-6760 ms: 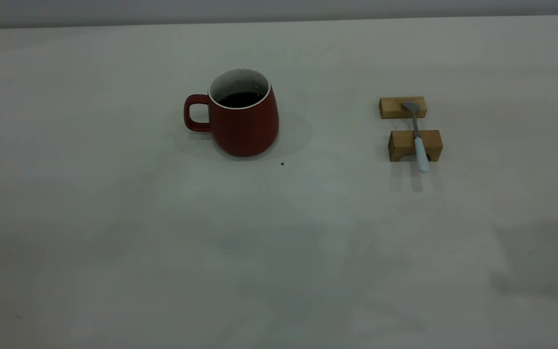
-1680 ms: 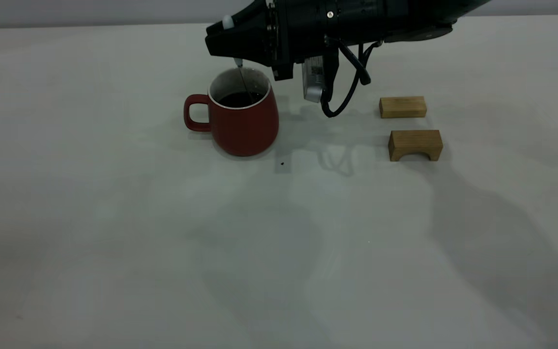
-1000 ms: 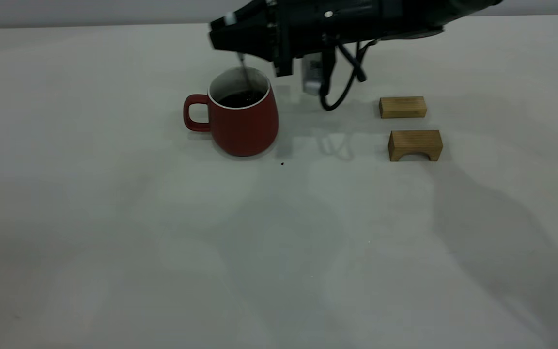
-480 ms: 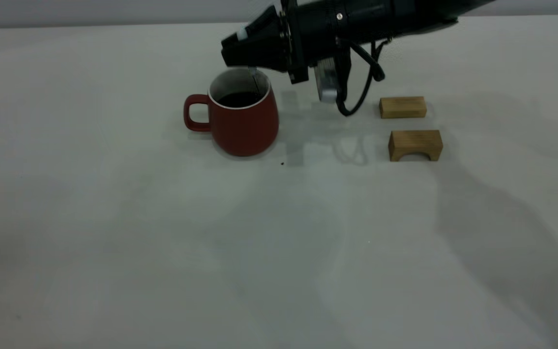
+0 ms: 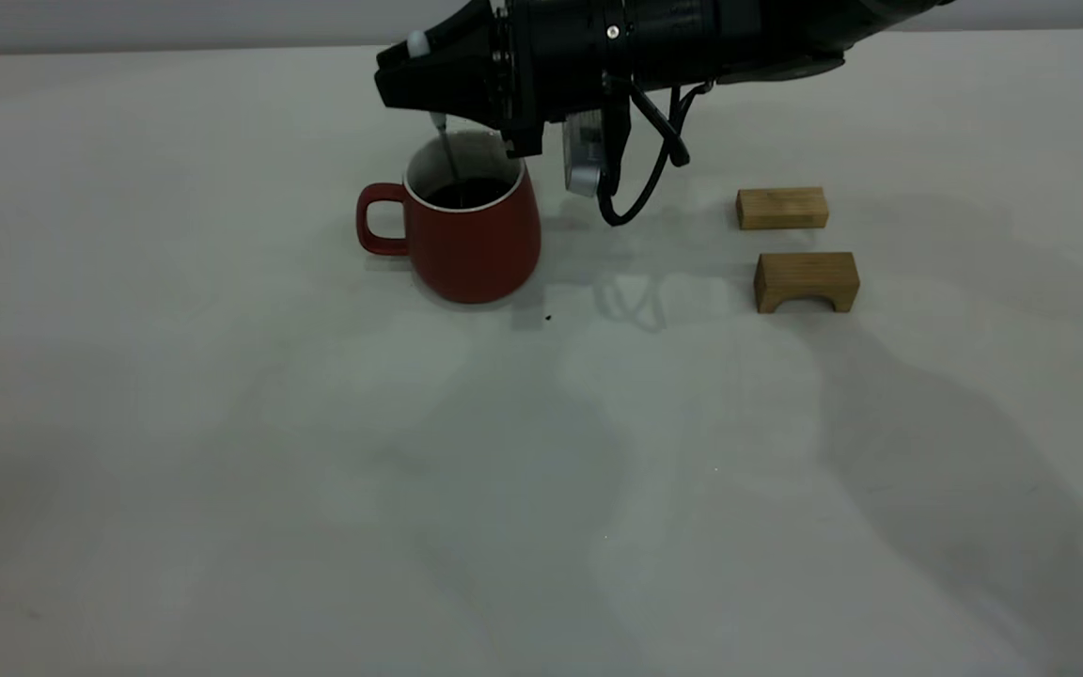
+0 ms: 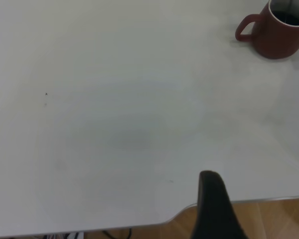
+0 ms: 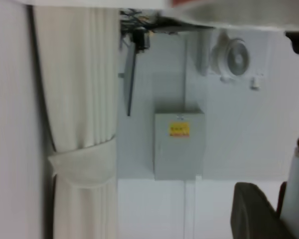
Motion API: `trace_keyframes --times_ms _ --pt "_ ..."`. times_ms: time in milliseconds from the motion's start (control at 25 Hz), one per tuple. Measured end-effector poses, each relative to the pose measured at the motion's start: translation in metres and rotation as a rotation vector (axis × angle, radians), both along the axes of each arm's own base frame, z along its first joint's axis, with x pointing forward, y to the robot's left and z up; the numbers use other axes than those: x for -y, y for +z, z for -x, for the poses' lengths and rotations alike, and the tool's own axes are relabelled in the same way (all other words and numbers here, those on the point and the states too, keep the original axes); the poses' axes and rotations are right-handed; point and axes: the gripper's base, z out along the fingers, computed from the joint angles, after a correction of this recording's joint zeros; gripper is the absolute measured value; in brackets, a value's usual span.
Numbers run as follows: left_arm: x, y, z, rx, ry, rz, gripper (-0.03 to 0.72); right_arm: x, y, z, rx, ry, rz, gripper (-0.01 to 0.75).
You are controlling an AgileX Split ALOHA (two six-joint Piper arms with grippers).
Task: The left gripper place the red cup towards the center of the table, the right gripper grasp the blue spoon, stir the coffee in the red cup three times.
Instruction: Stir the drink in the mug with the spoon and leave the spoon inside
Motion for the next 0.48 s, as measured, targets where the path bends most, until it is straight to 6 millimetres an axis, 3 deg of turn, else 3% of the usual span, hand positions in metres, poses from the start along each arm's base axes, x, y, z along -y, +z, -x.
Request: trace_keyframes --times_ms 200,480 --pt "0.0 0.0 0.0 0.0 0.0 0.0 0.521 0.0023 -0.0042 -0.0064 0.049 -0.055 0.095 0.117" --pt "0.0 0.0 0.0 0.0 0.001 0.001 0.521 0.0028 0.0016 0.001 0.061 0.057 0.182 0.117"
